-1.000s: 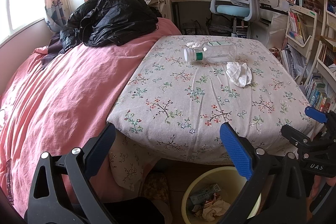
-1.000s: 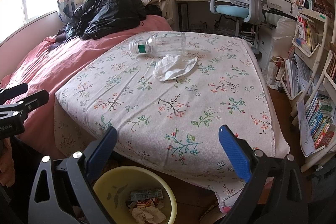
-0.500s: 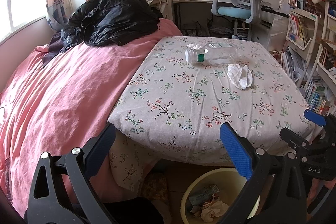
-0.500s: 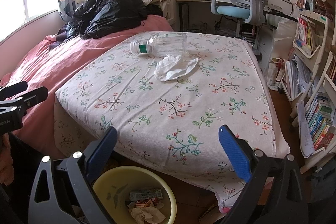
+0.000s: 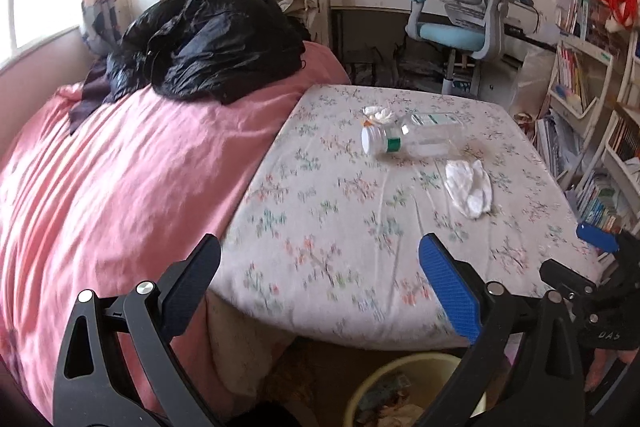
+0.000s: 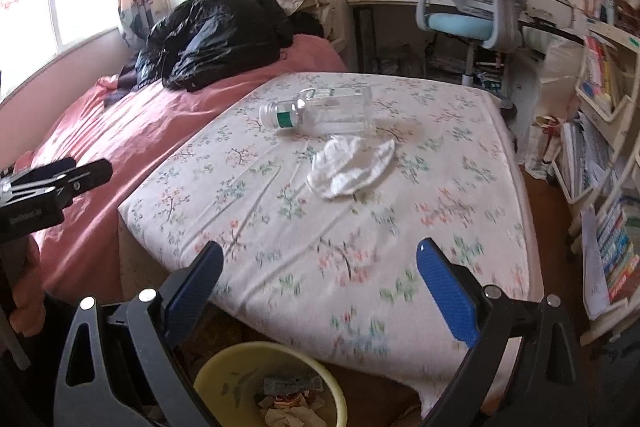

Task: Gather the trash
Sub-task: 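Move both open tools toward the white tissue and orange carrot on the table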

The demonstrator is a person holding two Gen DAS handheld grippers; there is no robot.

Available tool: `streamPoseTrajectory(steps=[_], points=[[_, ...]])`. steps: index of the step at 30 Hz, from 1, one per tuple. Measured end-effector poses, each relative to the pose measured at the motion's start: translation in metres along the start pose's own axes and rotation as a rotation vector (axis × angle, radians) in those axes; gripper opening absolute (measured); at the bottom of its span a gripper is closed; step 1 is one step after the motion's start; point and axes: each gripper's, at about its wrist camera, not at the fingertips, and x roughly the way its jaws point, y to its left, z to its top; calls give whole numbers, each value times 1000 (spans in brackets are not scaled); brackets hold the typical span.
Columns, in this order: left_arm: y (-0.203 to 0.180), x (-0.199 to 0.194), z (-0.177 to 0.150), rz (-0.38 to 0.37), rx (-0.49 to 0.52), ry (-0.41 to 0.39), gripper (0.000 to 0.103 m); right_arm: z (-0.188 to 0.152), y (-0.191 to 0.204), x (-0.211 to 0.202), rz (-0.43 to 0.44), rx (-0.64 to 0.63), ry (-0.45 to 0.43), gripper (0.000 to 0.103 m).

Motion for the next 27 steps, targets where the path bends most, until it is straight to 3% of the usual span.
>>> streamPoseTrajectory(steps=[9, 15, 27], points=[[1, 62, 45, 16, 31, 29, 96, 52, -3, 67, 34, -69, 76, 93], [-7, 84, 57, 4, 37, 33, 96, 58, -19, 95, 66, 28, 129, 93], [-25, 101, 74, -18, 70, 15, 96, 68, -23, 125, 59, 16, 164, 93]])
